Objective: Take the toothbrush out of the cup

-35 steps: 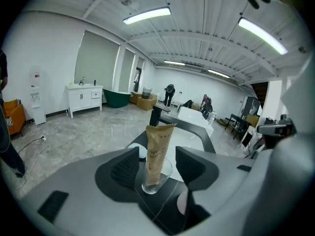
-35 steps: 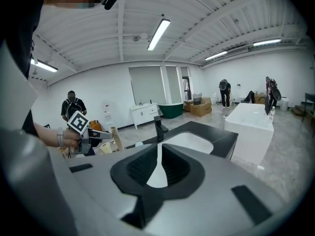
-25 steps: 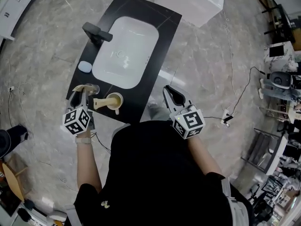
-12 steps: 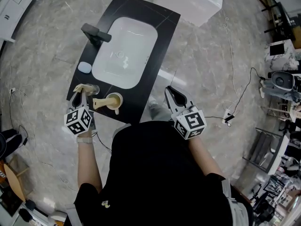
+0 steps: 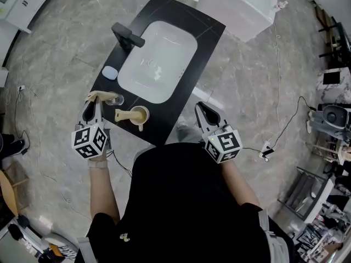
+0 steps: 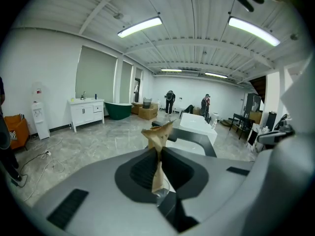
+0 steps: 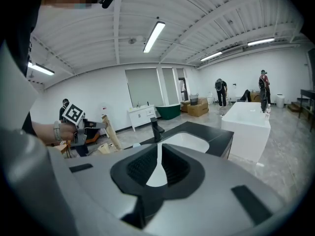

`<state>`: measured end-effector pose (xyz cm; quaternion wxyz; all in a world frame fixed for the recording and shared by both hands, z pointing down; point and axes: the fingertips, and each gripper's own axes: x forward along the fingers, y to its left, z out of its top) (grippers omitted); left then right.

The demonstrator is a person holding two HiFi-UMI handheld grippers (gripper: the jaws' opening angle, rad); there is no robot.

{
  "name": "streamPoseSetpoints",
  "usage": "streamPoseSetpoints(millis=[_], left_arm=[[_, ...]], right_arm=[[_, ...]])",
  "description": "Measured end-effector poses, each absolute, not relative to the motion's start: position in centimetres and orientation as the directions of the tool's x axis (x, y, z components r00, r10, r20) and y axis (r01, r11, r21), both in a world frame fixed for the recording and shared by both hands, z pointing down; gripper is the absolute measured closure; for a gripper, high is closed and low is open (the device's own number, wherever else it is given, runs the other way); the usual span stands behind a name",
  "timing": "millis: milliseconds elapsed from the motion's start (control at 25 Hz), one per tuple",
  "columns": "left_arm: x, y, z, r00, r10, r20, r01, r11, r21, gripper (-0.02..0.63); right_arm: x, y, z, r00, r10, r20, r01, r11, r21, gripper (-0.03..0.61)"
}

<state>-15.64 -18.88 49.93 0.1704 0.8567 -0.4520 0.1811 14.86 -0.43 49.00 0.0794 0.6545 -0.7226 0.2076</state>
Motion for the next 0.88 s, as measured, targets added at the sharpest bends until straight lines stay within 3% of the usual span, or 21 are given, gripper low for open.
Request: streamPoseSetpoints(millis=[440, 880], left_arm=[[-19.5, -15.9, 41.2, 0.442, -0.833, 0.332, -0.895, -0.432, 0.109, 0.572], [-24.3, -9.5, 43.5, 0.295, -0.872, 0.39, -0.955, -0.256, 0.15, 0.572]], right_arm=[[11.6, -4.6, 49.2, -0.315, -0.879, 0.357, -0.942, 0.245, -0.228, 0.532], [6.7, -6.5, 49.3, -0.494, -0.792, 0.358, -0.868, 0.428, -0.249, 0.532]])
